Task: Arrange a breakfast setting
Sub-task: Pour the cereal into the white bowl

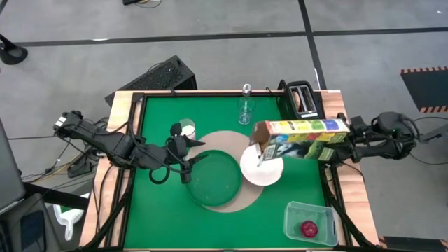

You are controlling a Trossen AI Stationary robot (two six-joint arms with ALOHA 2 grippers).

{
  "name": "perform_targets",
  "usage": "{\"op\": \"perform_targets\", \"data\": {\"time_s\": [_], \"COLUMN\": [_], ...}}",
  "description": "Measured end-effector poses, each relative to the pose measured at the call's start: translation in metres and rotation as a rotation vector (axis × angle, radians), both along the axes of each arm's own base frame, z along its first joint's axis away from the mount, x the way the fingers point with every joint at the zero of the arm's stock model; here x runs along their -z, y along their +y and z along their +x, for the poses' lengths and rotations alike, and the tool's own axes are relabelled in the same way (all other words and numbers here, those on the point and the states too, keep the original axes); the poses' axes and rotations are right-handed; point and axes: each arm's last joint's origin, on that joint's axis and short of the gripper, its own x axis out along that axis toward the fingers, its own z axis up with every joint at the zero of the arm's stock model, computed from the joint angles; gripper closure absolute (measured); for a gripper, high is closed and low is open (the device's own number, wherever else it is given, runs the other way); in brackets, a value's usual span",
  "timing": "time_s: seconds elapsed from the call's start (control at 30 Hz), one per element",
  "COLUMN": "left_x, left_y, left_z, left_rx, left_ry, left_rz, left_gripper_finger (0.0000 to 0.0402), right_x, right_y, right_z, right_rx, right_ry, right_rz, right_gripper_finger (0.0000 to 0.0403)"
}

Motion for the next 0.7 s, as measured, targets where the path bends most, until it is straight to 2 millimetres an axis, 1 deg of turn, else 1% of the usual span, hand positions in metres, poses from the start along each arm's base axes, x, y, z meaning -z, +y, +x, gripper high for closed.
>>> {"op": "perform_targets", "data": {"time_s": [0.23,0.5,0.7], "left_x": [0.000,0.000,0.000], "left_y": [0.000,0.000,0.000], "left_z": [0.000,0.000,0.000], "left_rx": [-0.003,-0.007,-0.009], "left_ry": [-0.002,-0.005,-0.006], "left_rz": [-0.007,-0.015,-0.018], "left_gripper_finger": [0.0226,0.0226,0.0226], "right_x": [0.004,0.016,0.016], "right_y": [-0.001,-0.001,-0.001], "right_z": [-0.008,-0.012,-0.012], "right_rx": [0.006,0.022,0.025], "right_ry": [0.086,0.225,0.223], "right_rz": [0.047,0.106,0.116], "right_gripper_finger": [0.0154,0.0154,0.0154]}}
